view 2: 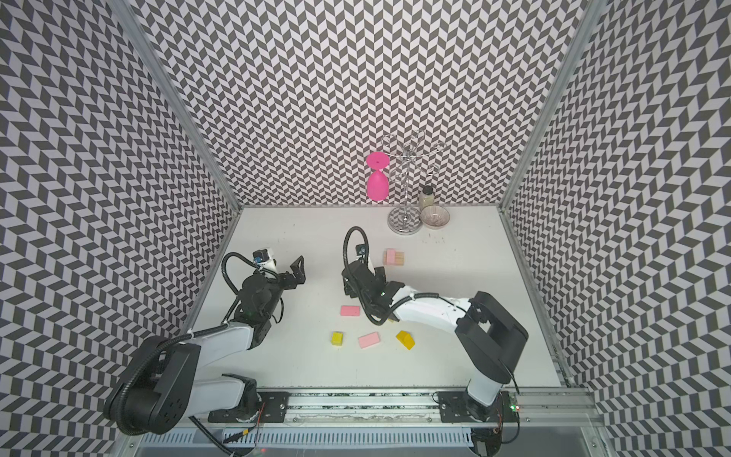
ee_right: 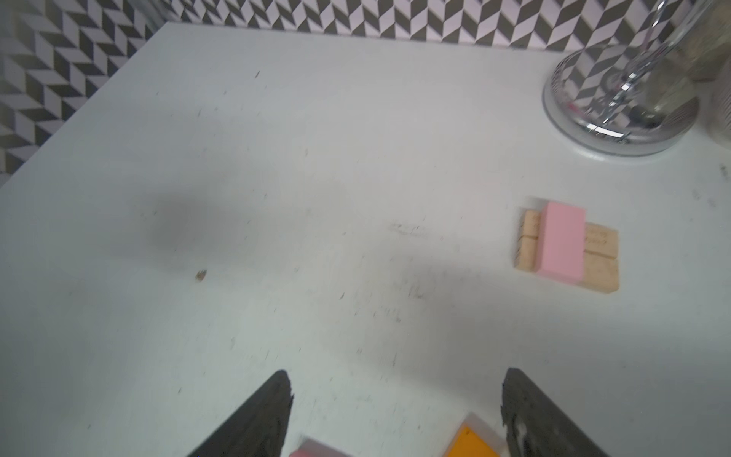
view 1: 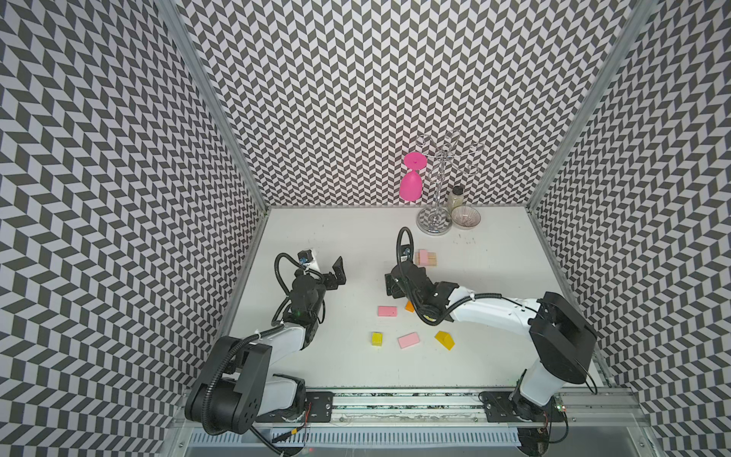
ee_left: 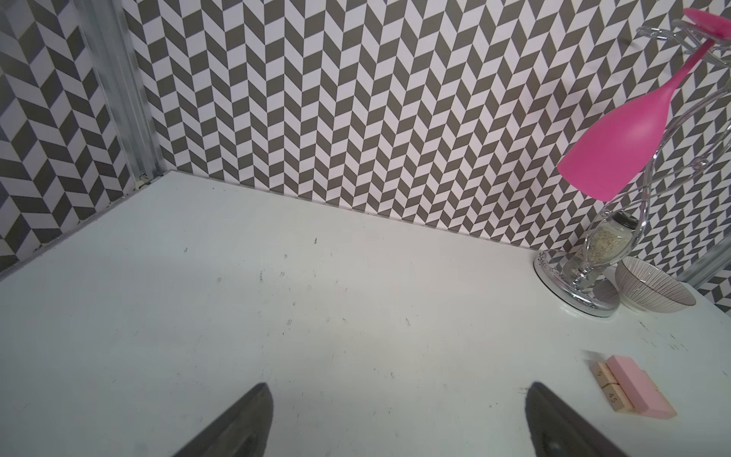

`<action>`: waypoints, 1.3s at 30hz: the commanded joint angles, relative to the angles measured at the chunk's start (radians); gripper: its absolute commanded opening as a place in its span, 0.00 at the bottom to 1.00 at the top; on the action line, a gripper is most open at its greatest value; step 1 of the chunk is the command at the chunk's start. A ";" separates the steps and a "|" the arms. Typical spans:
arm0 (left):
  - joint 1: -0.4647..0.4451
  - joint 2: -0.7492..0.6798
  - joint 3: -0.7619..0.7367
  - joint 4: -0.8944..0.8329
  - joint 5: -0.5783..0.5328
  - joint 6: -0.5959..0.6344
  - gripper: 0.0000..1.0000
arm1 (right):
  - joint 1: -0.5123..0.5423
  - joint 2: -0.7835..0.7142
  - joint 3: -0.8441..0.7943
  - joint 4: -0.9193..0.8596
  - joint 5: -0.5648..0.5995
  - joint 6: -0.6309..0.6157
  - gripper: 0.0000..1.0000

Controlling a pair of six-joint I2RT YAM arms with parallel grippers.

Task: Build the wood block tower
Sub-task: 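Move the right gripper toward the robot over the loose pink block, then lower the right gripper and close it on the loose pink block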

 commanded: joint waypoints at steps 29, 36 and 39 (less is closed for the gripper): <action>-0.067 -0.134 -0.110 0.099 -0.154 0.011 1.00 | 0.160 0.250 0.098 -0.111 0.028 0.209 0.79; -0.067 -0.130 -0.107 0.098 -0.151 0.011 1.00 | 0.165 0.258 0.094 -0.108 0.031 0.216 0.73; -0.067 -0.128 -0.104 0.096 -0.149 0.011 1.00 | 0.170 0.265 0.094 -0.106 0.035 0.222 0.73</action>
